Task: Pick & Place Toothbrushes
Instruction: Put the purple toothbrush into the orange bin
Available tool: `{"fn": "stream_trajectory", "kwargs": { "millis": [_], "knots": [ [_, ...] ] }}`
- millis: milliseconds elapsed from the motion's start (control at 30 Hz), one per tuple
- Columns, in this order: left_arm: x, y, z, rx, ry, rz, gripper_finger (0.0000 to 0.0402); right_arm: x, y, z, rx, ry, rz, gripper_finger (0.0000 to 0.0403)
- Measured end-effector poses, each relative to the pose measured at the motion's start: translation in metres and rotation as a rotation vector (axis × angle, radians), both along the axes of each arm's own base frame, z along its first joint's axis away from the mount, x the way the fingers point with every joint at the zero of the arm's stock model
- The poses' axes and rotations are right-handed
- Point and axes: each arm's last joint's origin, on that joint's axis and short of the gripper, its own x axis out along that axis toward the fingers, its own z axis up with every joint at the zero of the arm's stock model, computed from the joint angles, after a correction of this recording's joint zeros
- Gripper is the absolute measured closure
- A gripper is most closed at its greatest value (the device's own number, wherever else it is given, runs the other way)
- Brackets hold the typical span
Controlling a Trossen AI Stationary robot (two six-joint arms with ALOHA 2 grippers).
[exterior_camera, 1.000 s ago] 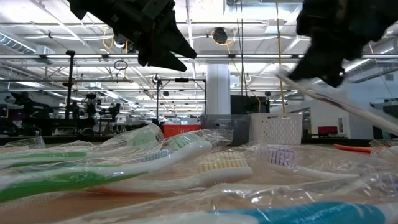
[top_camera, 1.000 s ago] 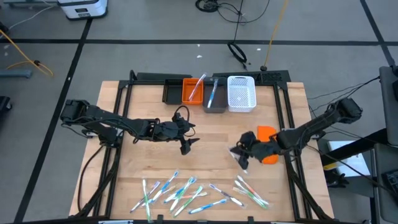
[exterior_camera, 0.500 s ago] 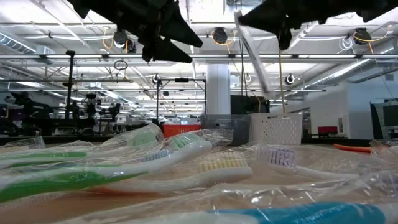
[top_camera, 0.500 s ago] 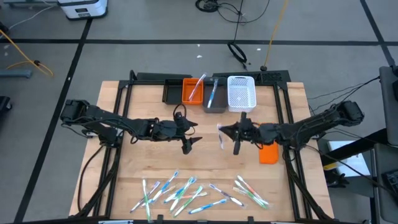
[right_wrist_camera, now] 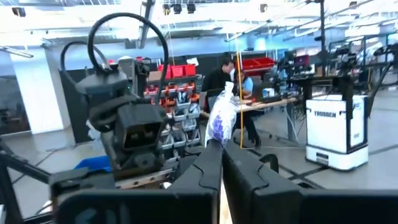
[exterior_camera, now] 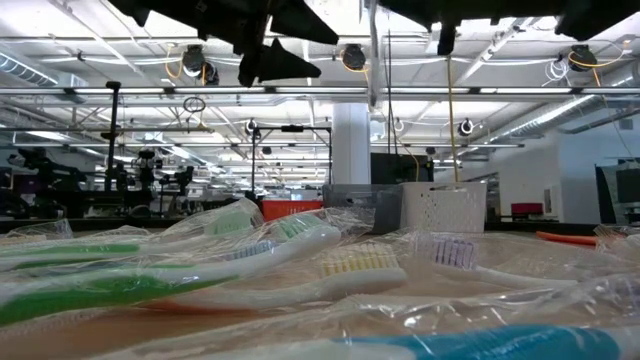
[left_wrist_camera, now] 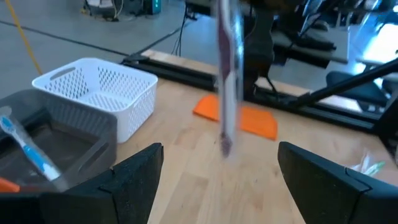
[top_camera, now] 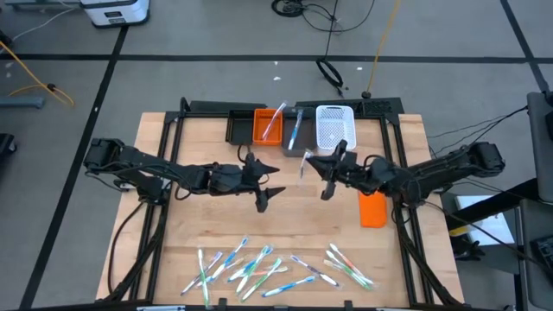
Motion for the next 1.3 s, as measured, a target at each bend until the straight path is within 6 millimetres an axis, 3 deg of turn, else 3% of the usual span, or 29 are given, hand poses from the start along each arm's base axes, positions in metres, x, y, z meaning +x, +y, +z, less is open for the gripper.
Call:
{"fn": "stream_trajectory", "kwargs": {
  "millis": [400,700,1000,1100,1300],
  "knots": [
    [0.002,0.0,0.009,0.033,-0.086,-0.014,0.008,0.027,-0.007,-0.022,-0.026,-0.12,0.075,0.0403],
    [0.003,0.003,0.013,0.036,-0.125,-0.005,0.008,0.045,-0.007,-0.021,-0.049,-0.131,0.111,0.0403],
    [0.003,0.004,0.013,0.034,-0.125,0.0,0.0083,0.046,-0.007,-0.018,-0.07,-0.134,0.107,0.0403],
    [0.003,0.004,0.013,0.035,-0.124,-0.003,0.0104,0.046,-0.007,-0.018,-0.07,-0.13,0.106,0.0403],
    [0.003,0.004,0.013,0.035,-0.125,-0.003,0.0184,0.046,-0.007,-0.018,-0.069,-0.131,0.105,0.0403]
  ]
}}
